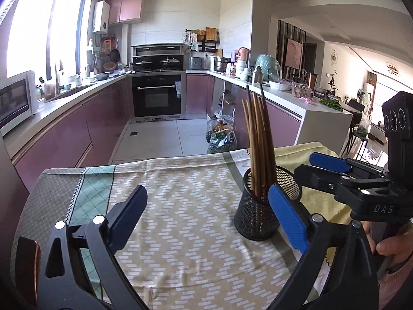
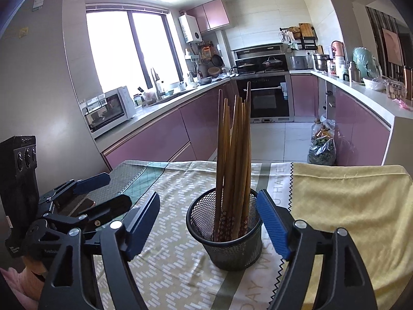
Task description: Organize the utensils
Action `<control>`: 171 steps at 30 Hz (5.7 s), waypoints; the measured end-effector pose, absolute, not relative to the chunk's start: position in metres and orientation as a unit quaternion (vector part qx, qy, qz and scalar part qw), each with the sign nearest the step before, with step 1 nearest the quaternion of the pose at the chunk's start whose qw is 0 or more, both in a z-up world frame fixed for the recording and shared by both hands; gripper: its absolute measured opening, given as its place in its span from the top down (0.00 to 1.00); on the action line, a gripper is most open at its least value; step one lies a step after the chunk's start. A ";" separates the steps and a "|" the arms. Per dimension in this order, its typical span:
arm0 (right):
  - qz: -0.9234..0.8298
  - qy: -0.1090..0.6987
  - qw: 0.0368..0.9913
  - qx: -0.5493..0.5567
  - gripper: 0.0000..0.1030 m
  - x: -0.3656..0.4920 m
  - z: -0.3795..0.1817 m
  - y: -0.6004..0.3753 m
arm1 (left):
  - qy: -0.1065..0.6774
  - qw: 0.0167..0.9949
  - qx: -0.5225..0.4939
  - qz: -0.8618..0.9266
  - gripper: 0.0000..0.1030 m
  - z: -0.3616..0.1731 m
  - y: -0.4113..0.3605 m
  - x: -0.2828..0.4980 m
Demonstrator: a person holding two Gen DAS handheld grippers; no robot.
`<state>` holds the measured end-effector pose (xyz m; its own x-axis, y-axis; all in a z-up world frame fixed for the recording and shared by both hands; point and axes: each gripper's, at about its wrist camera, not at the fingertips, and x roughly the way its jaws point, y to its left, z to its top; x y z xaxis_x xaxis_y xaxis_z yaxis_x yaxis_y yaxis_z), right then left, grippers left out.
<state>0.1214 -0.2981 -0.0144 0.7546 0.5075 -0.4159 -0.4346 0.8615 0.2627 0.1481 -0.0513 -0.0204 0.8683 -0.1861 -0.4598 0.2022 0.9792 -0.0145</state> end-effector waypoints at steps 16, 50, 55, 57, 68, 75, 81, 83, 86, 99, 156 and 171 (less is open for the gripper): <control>0.193 0.185 0.962 0.048 0.06 0.069 -0.029 -0.279 | 0.162 0.987 0.016 -0.020 0.06 -0.011 -0.012 0.080; 0.157 0.097 0.982 0.028 0.06 0.020 -0.020 -0.266 | 0.107 0.994 0.001 0.007 0.06 0.007 -0.006 0.030; 0.155 0.095 0.983 0.032 0.06 0.019 -0.021 -0.266 | 0.103 0.995 0.002 0.009 0.06 0.007 -0.007 0.029; 0.155 0.096 0.983 0.032 0.06 0.019 -0.021 -0.266 | 0.103 0.995 0.002 0.008 0.06 0.007 -0.007 0.029; 0.154 0.101 0.982 0.032 0.06 0.019 -0.022 -0.266 | 0.103 0.995 0.001 0.009 0.06 0.007 -0.006 0.029; 0.155 0.102 0.982 0.035 0.06 0.020 -0.022 -0.266 | 0.104 0.994 0.001 0.012 0.06 0.007 -0.007 0.029; 0.154 0.100 0.982 0.036 0.06 0.020 -0.021 -0.265 | 0.104 0.995 0.002 0.011 0.06 0.007 -0.007 0.028; 0.155 0.101 0.982 0.035 0.06 0.020 -0.021 -0.265 | 0.104 0.994 0.001 0.011 0.06 0.007 -0.007 0.029; 0.155 0.101 0.982 0.035 0.06 0.020 -0.021 -0.265 | 0.104 0.994 0.001 0.012 0.06 0.007 -0.007 0.029; 0.156 0.101 0.982 0.036 0.06 0.021 -0.020 -0.265 | 0.103 0.995 0.002 0.015 0.06 0.009 -0.006 0.031; 0.152 0.101 0.982 0.041 0.06 0.020 -0.021 -0.267 | 0.104 0.994 0.002 0.015 0.06 0.010 -0.006 0.031; 0.151 0.101 0.982 0.042 0.06 0.019 -0.021 -0.267 | 0.105 0.994 0.002 0.015 0.06 0.010 -0.006 0.032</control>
<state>0.0192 -0.2666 -0.0212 0.9338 0.3056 -0.1859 -0.2887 0.9508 0.1127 0.0316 -0.0064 0.0095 0.9774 0.0299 -0.2091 -0.0291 0.9996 0.0071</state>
